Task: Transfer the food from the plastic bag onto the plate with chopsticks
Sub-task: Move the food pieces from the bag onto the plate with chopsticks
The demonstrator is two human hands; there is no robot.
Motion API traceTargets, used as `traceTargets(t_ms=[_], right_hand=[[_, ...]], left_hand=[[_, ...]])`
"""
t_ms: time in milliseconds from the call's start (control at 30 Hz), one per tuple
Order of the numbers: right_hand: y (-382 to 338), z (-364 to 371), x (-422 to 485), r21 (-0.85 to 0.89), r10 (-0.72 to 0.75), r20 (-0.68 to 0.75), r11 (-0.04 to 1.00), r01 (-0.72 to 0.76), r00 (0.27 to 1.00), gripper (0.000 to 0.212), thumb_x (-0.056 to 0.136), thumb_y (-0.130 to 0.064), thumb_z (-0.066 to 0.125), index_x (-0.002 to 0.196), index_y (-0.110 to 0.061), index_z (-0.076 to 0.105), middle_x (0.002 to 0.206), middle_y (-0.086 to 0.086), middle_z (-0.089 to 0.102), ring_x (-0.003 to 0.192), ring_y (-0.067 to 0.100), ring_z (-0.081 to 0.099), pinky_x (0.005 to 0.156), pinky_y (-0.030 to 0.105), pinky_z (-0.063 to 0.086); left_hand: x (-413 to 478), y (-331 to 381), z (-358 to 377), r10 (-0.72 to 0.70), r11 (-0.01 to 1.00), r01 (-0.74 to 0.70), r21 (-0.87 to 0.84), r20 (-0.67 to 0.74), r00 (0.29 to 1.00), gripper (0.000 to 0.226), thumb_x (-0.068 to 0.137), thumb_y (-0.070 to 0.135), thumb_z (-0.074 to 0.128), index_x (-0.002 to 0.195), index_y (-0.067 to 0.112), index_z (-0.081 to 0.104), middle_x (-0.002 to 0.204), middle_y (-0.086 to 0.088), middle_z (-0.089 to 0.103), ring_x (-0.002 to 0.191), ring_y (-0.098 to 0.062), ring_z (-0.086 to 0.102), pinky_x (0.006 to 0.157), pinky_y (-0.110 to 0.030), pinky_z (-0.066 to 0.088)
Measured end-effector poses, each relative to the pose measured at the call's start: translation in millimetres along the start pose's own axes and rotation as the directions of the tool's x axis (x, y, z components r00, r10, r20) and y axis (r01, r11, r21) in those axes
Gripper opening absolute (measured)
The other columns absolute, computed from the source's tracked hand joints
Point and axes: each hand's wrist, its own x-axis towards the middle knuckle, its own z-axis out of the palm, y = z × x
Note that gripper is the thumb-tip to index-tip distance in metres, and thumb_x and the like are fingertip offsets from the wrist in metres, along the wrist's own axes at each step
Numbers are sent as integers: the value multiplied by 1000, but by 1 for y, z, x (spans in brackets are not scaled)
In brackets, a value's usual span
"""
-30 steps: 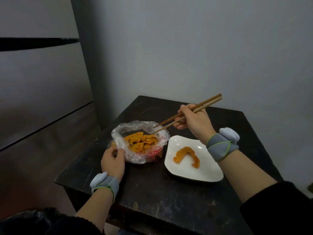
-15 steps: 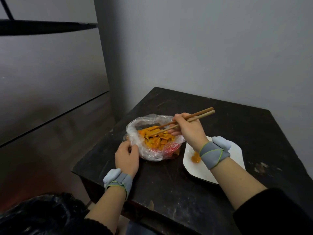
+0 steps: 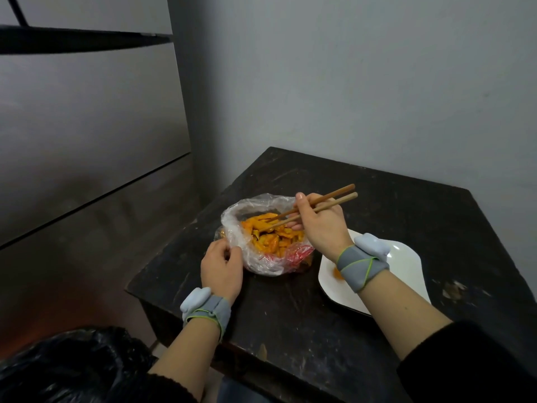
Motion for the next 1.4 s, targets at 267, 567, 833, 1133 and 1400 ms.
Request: traceTargets(t_ms=[267, 567, 833, 1133, 1400], right_hand=[[-2, 3, 3, 1, 19, 17, 1000, -19, 1000, 37, 99, -31, 51, 93, 2, 64, 78, 18, 73, 68, 23, 73, 73, 38, 61], [6, 22, -5, -250, -196, 125, 942, 222, 973, 28, 99, -30, 49, 88, -8, 61, 75, 8, 68, 72, 20, 68, 66, 32, 52], [10, 27, -5, -280, -271, 220, 902, 327, 937, 28, 99, -32, 48, 85, -13, 64, 77, 0, 65, 75, 17, 62, 73, 36, 49], [12, 40, 1, -323, -237, 197, 900, 292, 951, 26, 93, -49, 43, 77, -35, 58, 82, -8, 66, 82, 17, 64, 79, 44, 51], [8, 30, 9, -192, -132, 50, 971, 140, 990, 34, 99, -33, 49, 89, -7, 67, 79, 10, 72, 76, 16, 68, 65, 18, 48]], left_hand=[[0, 0, 0, 9, 1000, -9, 4, 10, 1000, 17, 86, 13, 52, 76, 3, 60, 86, -9, 58, 75, -23, 53, 69, -31, 40], [0, 2, 0, 5, 1000, -6, 5, 17, 1000, 19, 86, 14, 52, 79, 1, 62, 91, -8, 59, 79, -23, 55, 73, -37, 44], [1, 0, 1, 18, 1000, -18, 1, 15, 1000, 19, 86, 14, 52, 76, 2, 62, 88, -7, 59, 77, -22, 56, 72, -39, 46], [1, -2, 1, 21, 1000, -21, -12, 23, 1000, 19, 87, 16, 52, 80, 4, 64, 91, -5, 60, 79, -19, 57, 73, -36, 47], [3, -3, 2, 30, 1000, -30, -8, 25, 999, 18, 87, 17, 52, 82, 5, 65, 92, -4, 61, 80, -19, 58, 75, -38, 48]])
